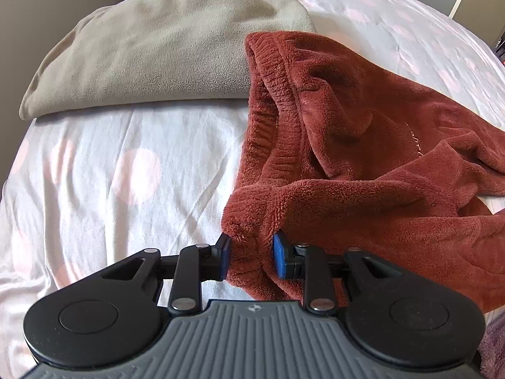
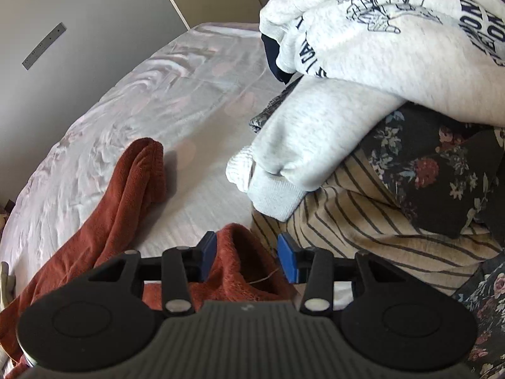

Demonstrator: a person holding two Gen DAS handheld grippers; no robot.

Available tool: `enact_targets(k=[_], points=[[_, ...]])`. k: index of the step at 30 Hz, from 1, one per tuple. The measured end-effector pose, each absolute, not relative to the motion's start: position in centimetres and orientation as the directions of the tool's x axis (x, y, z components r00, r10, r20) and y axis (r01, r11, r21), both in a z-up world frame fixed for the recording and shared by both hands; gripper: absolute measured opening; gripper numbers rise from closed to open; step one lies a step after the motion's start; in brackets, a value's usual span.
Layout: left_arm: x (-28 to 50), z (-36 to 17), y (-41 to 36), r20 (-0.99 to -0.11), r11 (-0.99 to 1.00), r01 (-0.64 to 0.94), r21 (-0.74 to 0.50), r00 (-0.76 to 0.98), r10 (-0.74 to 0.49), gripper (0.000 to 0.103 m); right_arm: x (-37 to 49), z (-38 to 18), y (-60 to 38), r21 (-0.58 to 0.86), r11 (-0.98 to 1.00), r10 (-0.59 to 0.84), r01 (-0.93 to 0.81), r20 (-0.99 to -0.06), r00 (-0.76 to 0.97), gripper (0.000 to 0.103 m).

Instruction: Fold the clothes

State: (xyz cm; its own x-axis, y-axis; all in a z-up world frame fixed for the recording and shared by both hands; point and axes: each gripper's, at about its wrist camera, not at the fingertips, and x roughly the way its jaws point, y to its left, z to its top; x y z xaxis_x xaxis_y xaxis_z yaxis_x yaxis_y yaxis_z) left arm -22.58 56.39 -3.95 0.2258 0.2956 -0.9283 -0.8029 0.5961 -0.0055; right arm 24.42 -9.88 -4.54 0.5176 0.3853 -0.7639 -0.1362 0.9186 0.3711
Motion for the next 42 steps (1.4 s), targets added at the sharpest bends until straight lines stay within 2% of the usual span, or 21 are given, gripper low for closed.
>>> enact_targets(k=[3, 5, 7, 9, 10, 11, 12, 23, 26, 32, 33, 34, 37, 40, 42], points=[[-22.4, -4.0, 56.3, -0.927, 0.595, -0.803, 0.001, 0.222, 0.301, 0.025, 24.5, -6.0, -9.2, 0.393, 0.902, 0.428, -0.179, -0.764, 0.483, 0.050], [-22.5, -3.9, 56.2, -0.926, 0.590, -0.807, -0.002, 0.224, 0.303, 0.025, 24.5, -6.9, -8.2, 0.379, 0.900, 0.436, -0.215, -0.768, 0.469, 0.060], [-22.6, -3.7, 56.2, -0.924, 0.582, -0.813, -0.009, 0.230, 0.306, 0.025, 24.7, -7.9, -7.4, 0.369, 0.901, 0.434, -0.229, -0.782, 0.447, 0.065], [-22.9, -3.5, 56.1, -0.919, 0.575, -0.818, -0.018, 0.239, 0.312, 0.025, 24.8, -8.9, -7.1, 0.363, 0.904, 0.426, -0.224, -0.803, 0.417, 0.064], [-23.0, -3.4, 56.0, -0.917, 0.573, -0.819, -0.021, 0.245, 0.316, 0.025, 24.6, -9.1, -7.2, 0.367, 0.901, 0.432, -0.229, -0.805, 0.407, 0.052], [-23.2, -3.2, 55.9, -0.914, 0.572, -0.820, -0.025, 0.251, 0.320, 0.025, 24.4, -9.3, -7.3, 0.373, 0.898, 0.439, -0.234, -0.806, 0.398, 0.022], [-23.4, -3.0, 55.8, -0.910, 0.571, -0.820, -0.028, 0.258, 0.325, 0.024, 24.1, -9.1, -7.6, 0.386, 0.891, 0.452, -0.238, -0.799, 0.397, 0.012], [-26.5, 0.6, 54.1, -0.841, 0.579, -0.810, -0.094, 0.376, 0.388, 0.023, 20.9, 0.9, -14.4, 0.544, 0.818, 0.521, -0.185, -0.567, 0.638, 0.011], [-26.1, 0.1, 54.5, -0.844, 0.572, -0.816, -0.084, 0.363, 0.395, 0.023, 22.4, 1.2, -13.3, 0.495, 0.853, 0.468, -0.163, -0.589, 0.659, 0.012], [-24.5, -1.2, 56.0, -0.848, 0.537, -0.841, -0.066, 0.331, 0.414, 0.023, 27.4, -2.8, -8.4, 0.397, 0.913, 0.364, -0.098, -0.682, 0.634, 0.011], [-24.3, -1.4, 56.3, -0.849, 0.531, -0.845, -0.063, 0.325, 0.417, 0.023, 28.2, -3.0, -7.5, 0.372, 0.923, 0.342, -0.097, -0.681, 0.648, 0.010], [-24.0, -1.6, 56.6, -0.849, 0.525, -0.849, -0.060, 0.320, 0.420, 0.023, 29.1, -3.2, -6.7, 0.348, 0.933, 0.318, -0.092, -0.678, 0.663, 0.000], [-23.1, -2.3, 57.4, -0.855, 0.514, -0.857, -0.048, 0.301, 0.423, 0.023, 31.9, -3.5, -5.8, 0.317, 0.948, 0.239, -0.018, -0.677, 0.696, 0.000], [-21.8, -4.1, 57.9, -0.915, 0.580, -0.814, -0.015, 0.245, 0.321, 0.024, 33.9, -4.7, -5.0, 0.309, 0.951, 0.232, 0.000, -0.713, 0.662, 0.000], [-21.3, -5.3, 58.1, -0.940, 0.613, -0.790, 0.008, 0.202, 0.273, 0.030, 34.1, -5.5, -4.0, 0.300, 0.953, 0.257, -0.043, -0.725, 0.639, 0.000]])
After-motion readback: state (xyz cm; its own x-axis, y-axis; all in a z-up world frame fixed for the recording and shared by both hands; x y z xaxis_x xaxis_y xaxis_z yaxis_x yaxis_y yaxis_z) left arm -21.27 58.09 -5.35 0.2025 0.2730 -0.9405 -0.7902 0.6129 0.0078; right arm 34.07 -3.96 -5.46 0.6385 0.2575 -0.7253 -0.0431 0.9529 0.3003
